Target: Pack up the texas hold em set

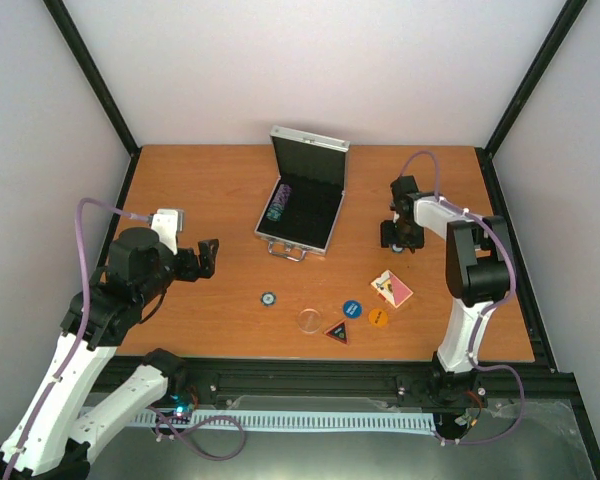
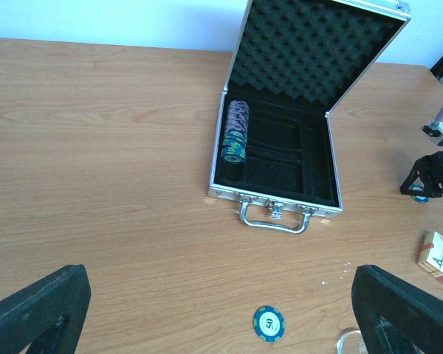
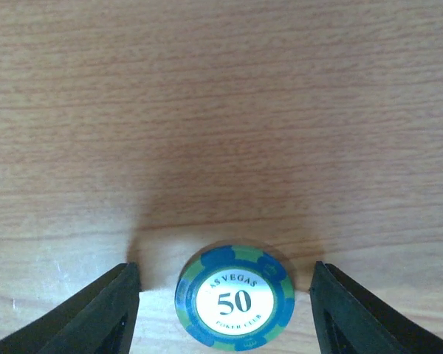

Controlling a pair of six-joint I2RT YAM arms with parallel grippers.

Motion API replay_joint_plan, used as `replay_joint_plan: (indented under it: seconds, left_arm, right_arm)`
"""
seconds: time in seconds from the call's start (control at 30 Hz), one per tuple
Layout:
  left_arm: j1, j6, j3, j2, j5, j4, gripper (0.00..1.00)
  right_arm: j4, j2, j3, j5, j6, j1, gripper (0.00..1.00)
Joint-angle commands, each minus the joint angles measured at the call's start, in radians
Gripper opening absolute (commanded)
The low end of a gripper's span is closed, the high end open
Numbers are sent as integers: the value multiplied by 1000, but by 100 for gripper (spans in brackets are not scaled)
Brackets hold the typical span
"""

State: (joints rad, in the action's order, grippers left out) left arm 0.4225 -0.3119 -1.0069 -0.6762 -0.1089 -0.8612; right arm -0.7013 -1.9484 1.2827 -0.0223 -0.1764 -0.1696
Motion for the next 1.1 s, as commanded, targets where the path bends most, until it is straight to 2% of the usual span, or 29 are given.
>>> replay_joint_plan:
  seconds: [0.0, 0.27, 0.47, 0.83, 1.07]
  left_arm:
    - [-4, 14, -19, 1, -10, 13, 100]
    - [-4, 7, -11, -2, 2, 26, 100]
    - [-4, 9, -15, 1, -4, 20, 100]
    - [-4, 4, -8, 9, -13, 13, 100]
    - [-4, 4, -12, 3, -16, 13, 100]
  right_arm:
    - [-28, 18, -64, 20, -7, -1, 67]
    - [-32, 17, -68, 15, -5, -2, 66]
    - [-22, -4, -69, 22, -9, -1, 52]
    - [-7, 8, -88, 33, -13, -1, 35]
    - [-23, 75, -87, 52, -20, -2, 29]
